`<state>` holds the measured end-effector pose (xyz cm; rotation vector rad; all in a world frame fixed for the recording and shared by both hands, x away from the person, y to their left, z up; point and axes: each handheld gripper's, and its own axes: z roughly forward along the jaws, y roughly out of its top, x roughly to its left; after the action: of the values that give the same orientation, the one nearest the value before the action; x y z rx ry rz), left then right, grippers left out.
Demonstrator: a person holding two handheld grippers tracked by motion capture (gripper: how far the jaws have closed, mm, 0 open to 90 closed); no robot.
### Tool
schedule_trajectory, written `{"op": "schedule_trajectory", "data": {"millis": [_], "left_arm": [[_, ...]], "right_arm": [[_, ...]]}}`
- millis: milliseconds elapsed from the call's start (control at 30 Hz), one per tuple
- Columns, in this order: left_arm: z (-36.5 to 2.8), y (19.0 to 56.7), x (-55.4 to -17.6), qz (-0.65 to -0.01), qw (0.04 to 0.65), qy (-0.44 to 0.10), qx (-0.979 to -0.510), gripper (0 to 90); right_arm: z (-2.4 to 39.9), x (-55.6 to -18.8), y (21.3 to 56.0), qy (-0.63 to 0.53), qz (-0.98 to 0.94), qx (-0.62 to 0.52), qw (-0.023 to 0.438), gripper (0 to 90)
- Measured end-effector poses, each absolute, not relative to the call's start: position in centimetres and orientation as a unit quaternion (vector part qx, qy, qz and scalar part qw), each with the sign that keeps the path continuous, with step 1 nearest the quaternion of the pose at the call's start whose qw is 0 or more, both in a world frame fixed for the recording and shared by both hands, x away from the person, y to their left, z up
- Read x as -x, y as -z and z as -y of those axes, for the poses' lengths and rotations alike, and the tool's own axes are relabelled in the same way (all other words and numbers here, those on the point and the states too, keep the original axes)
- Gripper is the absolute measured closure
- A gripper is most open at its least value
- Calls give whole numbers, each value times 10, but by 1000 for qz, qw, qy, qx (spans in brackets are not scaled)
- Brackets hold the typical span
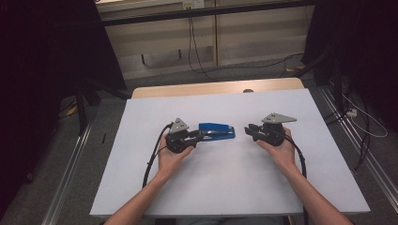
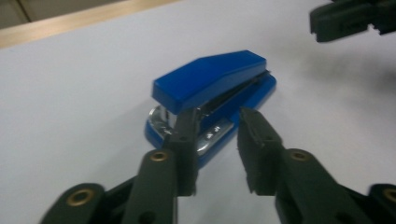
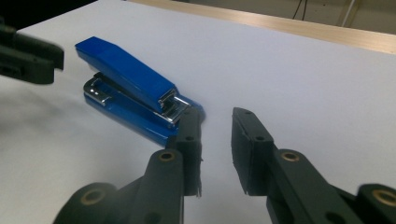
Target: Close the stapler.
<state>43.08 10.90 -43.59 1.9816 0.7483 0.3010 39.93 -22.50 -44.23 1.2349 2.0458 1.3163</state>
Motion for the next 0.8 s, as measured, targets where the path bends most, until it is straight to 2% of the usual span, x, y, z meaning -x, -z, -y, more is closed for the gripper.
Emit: {"op": "schedule_trajectory", "data": {"millis": [33, 100, 167, 300, 367, 533, 633, 800], "left_arm": [[-110, 435, -431, -306, 480, -124, -813, 665], [-112, 434, -431, -314, 482, -131, -807, 594], [-114, 433, -432, -319, 481, -136, -805, 511], [-117, 434, -432, -322, 473, -142, -808, 370], [-117, 435, -433, -321, 472, -135, -810, 311], [-122, 432, -431, -336, 457, -156, -809, 119], [-126, 432, -431, -344, 462, -157, -802, 60], [-130, 433, -425, -345, 467, -161, -798, 47]], "right_arm": [[225, -399, 442, -472, -733, -444, 204, 659], [224, -397, 441, -474, -733, -444, 204, 602], [223, -396, 440, -477, -728, -447, 206, 472], [222, -395, 440, -478, -725, -452, 204, 309], [222, -394, 440, -477, -725, -453, 203, 279], [221, -390, 437, -483, -718, -453, 214, 193], [221, -388, 435, -488, -714, -456, 212, 96], [220, -382, 434, -484, -713, -451, 232, 88]]}}
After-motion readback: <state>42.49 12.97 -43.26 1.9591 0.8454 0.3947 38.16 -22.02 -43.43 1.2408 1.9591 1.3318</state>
